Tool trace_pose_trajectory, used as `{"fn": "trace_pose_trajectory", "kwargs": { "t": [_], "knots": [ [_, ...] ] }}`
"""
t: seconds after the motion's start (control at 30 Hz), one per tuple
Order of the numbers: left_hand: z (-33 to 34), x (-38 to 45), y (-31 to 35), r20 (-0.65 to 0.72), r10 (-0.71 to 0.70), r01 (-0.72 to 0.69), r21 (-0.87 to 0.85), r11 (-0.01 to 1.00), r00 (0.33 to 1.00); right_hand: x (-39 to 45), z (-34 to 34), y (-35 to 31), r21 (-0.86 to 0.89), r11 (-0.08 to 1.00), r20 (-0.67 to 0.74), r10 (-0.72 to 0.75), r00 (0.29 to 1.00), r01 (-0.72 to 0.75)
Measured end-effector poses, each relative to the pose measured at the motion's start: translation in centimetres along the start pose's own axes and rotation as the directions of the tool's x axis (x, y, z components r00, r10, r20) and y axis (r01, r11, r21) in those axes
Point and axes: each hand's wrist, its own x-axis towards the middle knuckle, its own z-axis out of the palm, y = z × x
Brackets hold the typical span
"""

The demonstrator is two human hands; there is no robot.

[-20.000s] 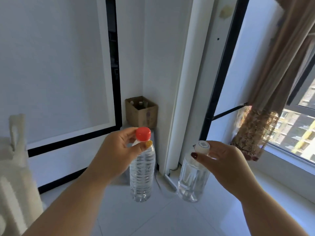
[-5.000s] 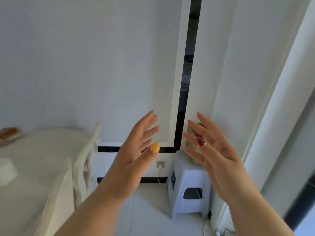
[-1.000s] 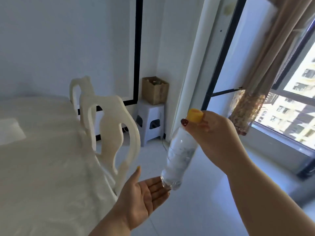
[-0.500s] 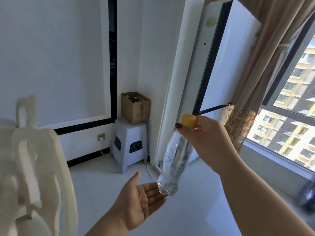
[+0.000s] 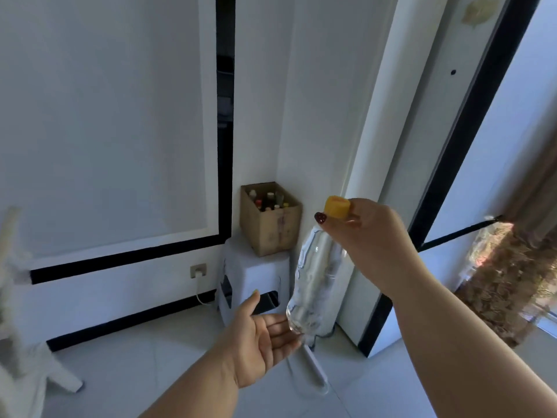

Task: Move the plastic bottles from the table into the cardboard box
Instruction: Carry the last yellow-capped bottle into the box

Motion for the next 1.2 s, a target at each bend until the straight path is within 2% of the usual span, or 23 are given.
{"fn": "trace_pose_trajectory", "kwargs": {
  "t": [0.3, 0.47, 0.73, 0.87, 0.97, 1.2],
  "knots": [
    [3.5, 17.7, 13.0, -0.019, 0.100, -0.101, -0.155, 0.983, 0.995, 23.2, 5.1, 6.6, 0.053, 0.995, 0.072, -0.084, 0.994, 0.081],
    [4.7, 26.0, 19.3, -0.035, 0.098, -0.103, -0.212, 0.972, 0.995, 33.6, 8.8, 9.8, 0.058, 0.994, 0.077, -0.094, 0.993, 0.090],
    [1.3, 41.5, 31.6, -0.090, 0.157, -0.170, -0.168, 0.971, 0.984, 49.5, 18.4, 16.2, 0.011, 0.998, -0.001, -0.067, 0.998, 0.067],
    [-0.4, 46.7, 37.6, -0.090, 0.174, -0.188, -0.188, 0.964, 0.981, 56.2, 22.9, 19.3, 0.027, 0.999, -0.001, -0.029, 1.000, 0.029],
    [-1.5, 50.2, 41.1, -0.078, 0.188, -0.202, -0.243, 0.949, 0.979, 60.4, 26.5, 22.0, 0.052, 0.998, 0.065, 0.033, 0.997, -0.037],
    [-3.2, 56.1, 44.4, -0.056, 0.211, -0.218, -0.296, 0.930, 0.976, 65.2, 34.3, 29.8, -0.032, 0.997, 0.240, 0.072, 0.968, -0.066]
  ]
}}
